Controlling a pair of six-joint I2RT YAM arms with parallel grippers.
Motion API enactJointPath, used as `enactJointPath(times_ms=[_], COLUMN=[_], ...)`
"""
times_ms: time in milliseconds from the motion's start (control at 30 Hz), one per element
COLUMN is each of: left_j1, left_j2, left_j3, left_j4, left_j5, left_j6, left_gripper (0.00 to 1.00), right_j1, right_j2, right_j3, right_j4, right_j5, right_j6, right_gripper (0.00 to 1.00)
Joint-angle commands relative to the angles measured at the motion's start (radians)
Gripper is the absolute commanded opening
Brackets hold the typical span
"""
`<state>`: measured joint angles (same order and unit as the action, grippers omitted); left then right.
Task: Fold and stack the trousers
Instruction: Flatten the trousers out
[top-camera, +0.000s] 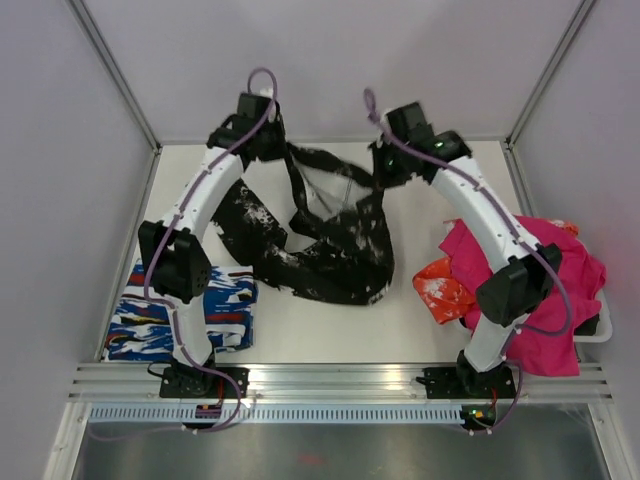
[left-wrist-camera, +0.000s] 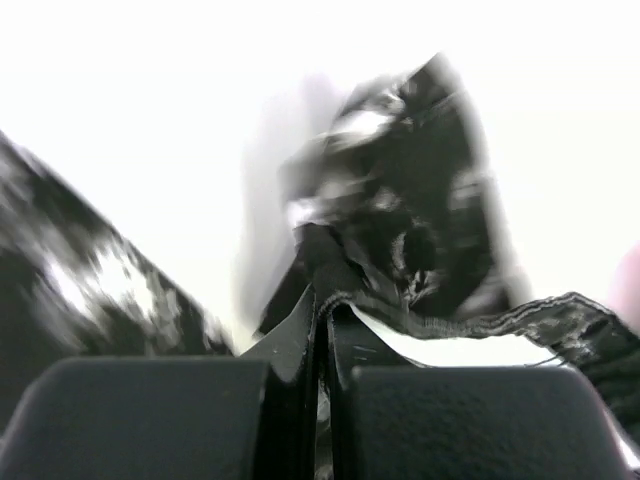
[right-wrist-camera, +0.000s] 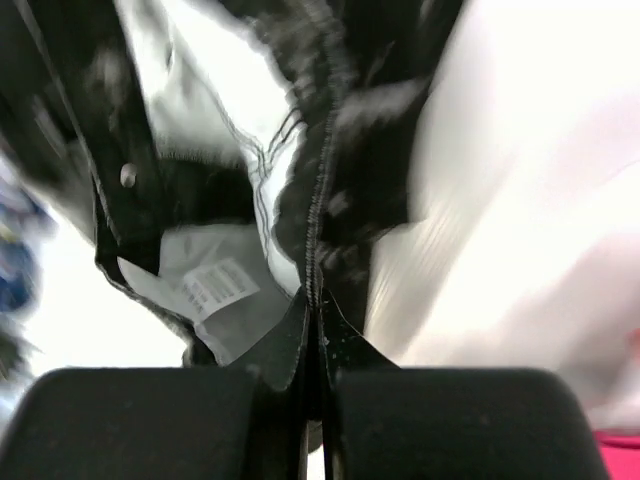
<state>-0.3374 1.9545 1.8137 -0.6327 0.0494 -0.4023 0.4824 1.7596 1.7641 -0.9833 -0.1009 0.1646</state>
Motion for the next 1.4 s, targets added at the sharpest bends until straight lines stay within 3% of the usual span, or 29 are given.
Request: enactJointPath(times_ms=[0, 33, 100, 300, 733, 967, 1067, 1200, 1233, 1267, 1300, 1333, 1367], left_j1=[0.054, 0.054, 0.054, 0.054, 0.055, 0.055, 0.052, 0.003, -0.049, -0.078, -0.110, -0.164, -0.185], left_j2=[-0.077, -0.074, -0.101, -0.180, -0.224, -0.221, -0.168, -0.018, 0.015, 0.047, 0.081, 0.146, 0.180], left_j3=[0.374, 0.516, 0.594, 0.587, 0.589, 0.585, 0.588, 0.587, 0.588, 0.590, 0.590, 0.589, 0.587], left_j4=[-0.017, -0.027, -0.009, 0.129, 0.110, 0.084, 0.070, 0.096, 0.128, 0.146, 0.172, 0.230, 0.264], left_j5=[-0.087, -0.107, -0.143, -0.207, -0.255, -0.264, -0.132, -0.022, -0.040, -0.045, -0.080, -0.098, -0.083], left_j6=[0.095, 0.112, 0.152, 0.178, 0.220, 0.260, 0.281, 0.180, 0.169, 0.169, 0.169, 0.152, 0.136], left_gripper=[0.02, 0.02, 0.02, 0.02, 0.02, 0.02, 0.02, 0.02, 0.02, 0.02, 0.02, 0.02, 0.02], right_j1=[-0.141, -0.180, -0.269, -0.347, -0.373, -0.372, -0.373, -0.372, -0.372, -0.372, -0.373, -0.372, -0.372], right_j2=[0.001, 0.009, 0.017, 0.006, -0.023, -0.081, -0.129, -0.195, -0.206, -0.222, -0.230, -0.242, -0.249], right_j3=[0.332, 0.378, 0.437, 0.455, 0.391, 0.233, 0.076, -0.136, -0.232, -0.279, -0.316, -0.368, -0.379], right_j4=[0.069, 0.093, 0.197, 0.371, 0.365, 0.391, 0.425, 0.399, 0.400, 0.399, 0.397, 0.381, 0.370], right_j5=[0.086, 0.011, -0.058, -0.210, -0.266, -0.333, -0.376, -0.309, -0.293, -0.275, -0.238, -0.214, -0.188], right_j6=[0.062, 0.120, 0.167, 0.153, 0.124, 0.156, 0.170, 0.095, 0.075, 0.058, 0.029, 0.020, -0.005], right_gripper=[0.00, 0.00, 0.00, 0.00, 0.00, 0.00, 0.00, 0.00, 0.06, 0.19, 0.34, 0.59, 0.67])
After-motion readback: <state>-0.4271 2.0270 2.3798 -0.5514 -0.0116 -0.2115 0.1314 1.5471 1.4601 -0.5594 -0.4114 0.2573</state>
